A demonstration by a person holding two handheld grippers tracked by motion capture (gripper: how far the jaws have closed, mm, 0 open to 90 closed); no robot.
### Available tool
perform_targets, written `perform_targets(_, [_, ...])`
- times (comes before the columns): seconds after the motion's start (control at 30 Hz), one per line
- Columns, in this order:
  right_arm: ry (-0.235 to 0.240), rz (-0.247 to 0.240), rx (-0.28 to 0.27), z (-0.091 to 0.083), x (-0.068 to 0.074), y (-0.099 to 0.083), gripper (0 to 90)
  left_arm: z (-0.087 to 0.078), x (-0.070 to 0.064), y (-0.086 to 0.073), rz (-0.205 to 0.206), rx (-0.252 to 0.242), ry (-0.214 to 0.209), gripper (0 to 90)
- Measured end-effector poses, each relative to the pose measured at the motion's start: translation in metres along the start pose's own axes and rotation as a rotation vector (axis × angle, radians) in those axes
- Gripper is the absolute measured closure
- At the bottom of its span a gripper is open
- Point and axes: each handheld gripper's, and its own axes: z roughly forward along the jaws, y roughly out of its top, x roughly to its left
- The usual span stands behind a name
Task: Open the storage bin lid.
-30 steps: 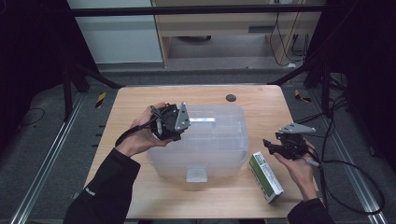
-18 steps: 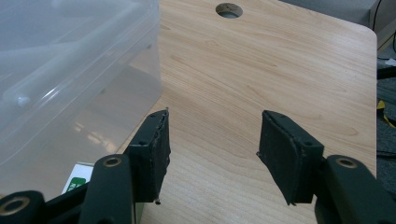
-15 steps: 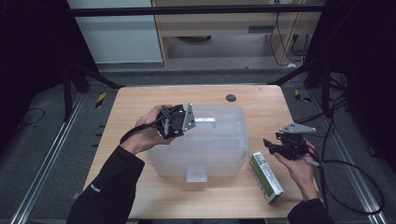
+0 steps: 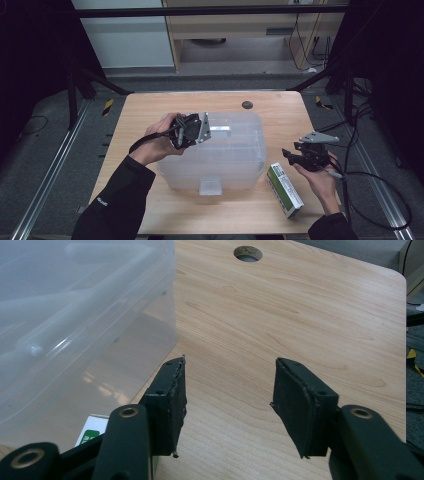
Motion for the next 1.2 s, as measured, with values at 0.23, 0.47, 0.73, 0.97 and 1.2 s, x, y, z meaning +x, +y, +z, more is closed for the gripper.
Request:
perform_targets(0.23, [0.03, 0.011, -0.006, -0.003, 0.001, 0.002, 54.2, 0.0, 0.001, -0.001, -0.005, -0.008, -0.008, 71.4])
perform_targets(0.47, [0.058, 0.001, -0.011, -0.006, 0.001, 0.003, 62.5, 0.0, 0.004, -0.001, -0.016, -0.012, -0.024, 71.4])
perform_targets(0.73, [0.105, -0.004, -0.014, -0.008, 0.006, 0.006, 73.1, 0.001, 0.008, -0.002, -0.027, -0.017, -0.045, 71.2])
perform_targets(0.97, [0.154, -0.008, -0.025, -0.01, 0.008, 0.008, 81.5, 0.0, 0.012, -0.001, -0.029, -0.018, -0.029, 71.0])
perform_targets(1.2, [0.186, -0.015, -0.029, -0.012, 0.013, 0.01, 86.0, 0.0, 0.017, 0.0, -0.037, -0.018, -0.016, 70.5])
